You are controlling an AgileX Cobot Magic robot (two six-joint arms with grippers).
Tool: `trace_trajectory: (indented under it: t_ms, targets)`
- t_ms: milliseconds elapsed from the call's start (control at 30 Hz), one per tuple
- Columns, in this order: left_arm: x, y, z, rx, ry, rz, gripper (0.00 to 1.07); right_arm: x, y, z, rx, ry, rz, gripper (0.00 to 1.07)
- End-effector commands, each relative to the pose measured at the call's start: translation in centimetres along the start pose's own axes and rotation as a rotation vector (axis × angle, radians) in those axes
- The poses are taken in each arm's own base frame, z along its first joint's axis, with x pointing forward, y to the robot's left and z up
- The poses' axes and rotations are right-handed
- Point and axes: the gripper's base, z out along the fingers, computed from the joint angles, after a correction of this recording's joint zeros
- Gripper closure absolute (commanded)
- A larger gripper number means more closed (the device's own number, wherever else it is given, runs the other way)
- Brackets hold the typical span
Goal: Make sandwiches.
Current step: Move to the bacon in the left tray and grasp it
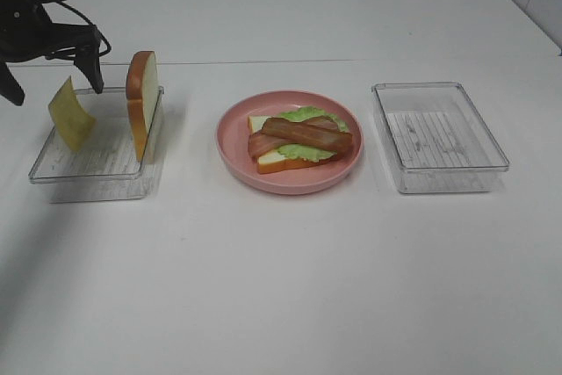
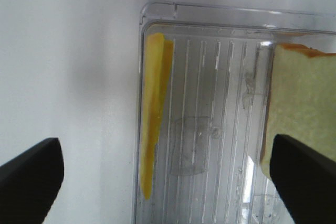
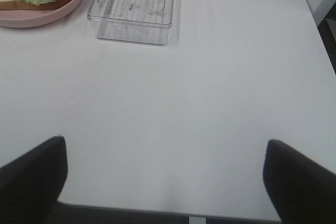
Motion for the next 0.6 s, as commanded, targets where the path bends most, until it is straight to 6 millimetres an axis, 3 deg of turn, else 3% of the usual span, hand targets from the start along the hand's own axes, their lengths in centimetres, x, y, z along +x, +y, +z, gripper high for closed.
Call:
trace_trajectory:
  t_ms: [33,400,533,600]
  targets:
    - [-0.1,0.2,1.2,-0.004,0.010,-0.012,0.07,0.3,0.0,-0.3,0.003,-0.035,0.001,0.09]
    - [0.0,0.3,2.7,-0.011,0.030,-0.013,0.09,0.3,0.0,-0.3,0.003,-0.035,0.001,0.09]
    - [0.0,0.3,2.7,-0.011,0.028,-0.013,0.15,0.3,0.0,-0.3,0.003,-0.035,0.001,0.09]
    - [-0.1,0.4,2.7,-0.019,0.021,-0.020,0.29,0.3,0.0,-0.3,0.003,-0.035,0.001,0.09]
